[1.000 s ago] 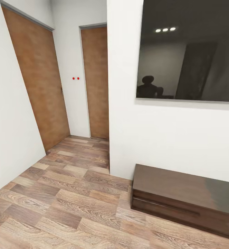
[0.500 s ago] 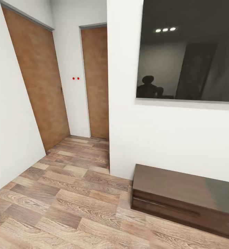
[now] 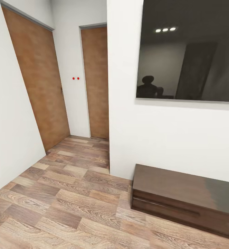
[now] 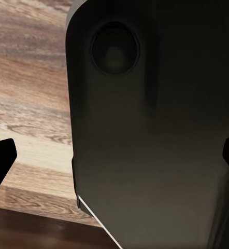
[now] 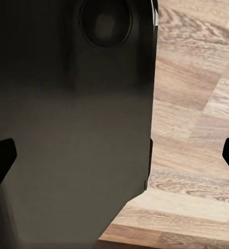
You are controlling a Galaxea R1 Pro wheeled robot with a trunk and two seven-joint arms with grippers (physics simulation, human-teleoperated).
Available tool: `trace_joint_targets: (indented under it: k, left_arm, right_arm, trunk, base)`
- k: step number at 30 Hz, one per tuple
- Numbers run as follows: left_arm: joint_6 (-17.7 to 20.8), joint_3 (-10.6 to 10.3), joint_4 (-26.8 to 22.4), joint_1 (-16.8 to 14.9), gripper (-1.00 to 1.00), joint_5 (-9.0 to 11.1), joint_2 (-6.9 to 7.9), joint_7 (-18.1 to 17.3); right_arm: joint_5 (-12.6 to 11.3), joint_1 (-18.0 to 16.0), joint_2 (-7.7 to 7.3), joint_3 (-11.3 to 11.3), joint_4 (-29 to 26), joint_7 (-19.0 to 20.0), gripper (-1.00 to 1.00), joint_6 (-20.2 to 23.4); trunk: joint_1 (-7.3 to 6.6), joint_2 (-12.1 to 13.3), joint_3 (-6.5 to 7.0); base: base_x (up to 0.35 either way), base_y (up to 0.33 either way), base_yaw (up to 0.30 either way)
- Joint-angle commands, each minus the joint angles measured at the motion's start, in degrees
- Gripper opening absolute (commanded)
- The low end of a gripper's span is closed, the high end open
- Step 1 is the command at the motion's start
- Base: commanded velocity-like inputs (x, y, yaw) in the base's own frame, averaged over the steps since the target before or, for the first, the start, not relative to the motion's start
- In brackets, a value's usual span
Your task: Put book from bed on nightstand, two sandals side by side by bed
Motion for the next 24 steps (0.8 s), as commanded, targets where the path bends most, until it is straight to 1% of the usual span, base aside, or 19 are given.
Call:
trace_joint_targets:
  k: [1, 24]
  left_arm:
    - [0.0, 0.0, 0.0, 0.0, 1.0, 0.0, 0.0, 0.0]
    - [0.0, -0.1, -0.1, 0.0, 1.0, -0.1, -0.09, -0.3]
  right_arm:
    - [0.0, 0.0, -0.01, 0.0, 0.0, 0.0, 1.0, 0.0]
    - [0.0, 0.0, -0.03, 0.1, 0.1, 0.0, 1.0, 0.0]
  trunk:
    - [0.0, 0.0, -0.04]
    - [0.0, 0.0, -0.04]
  base:
    - [0.0, 0.0, 0.0]
    - [0.0, 0.0, -0.007]
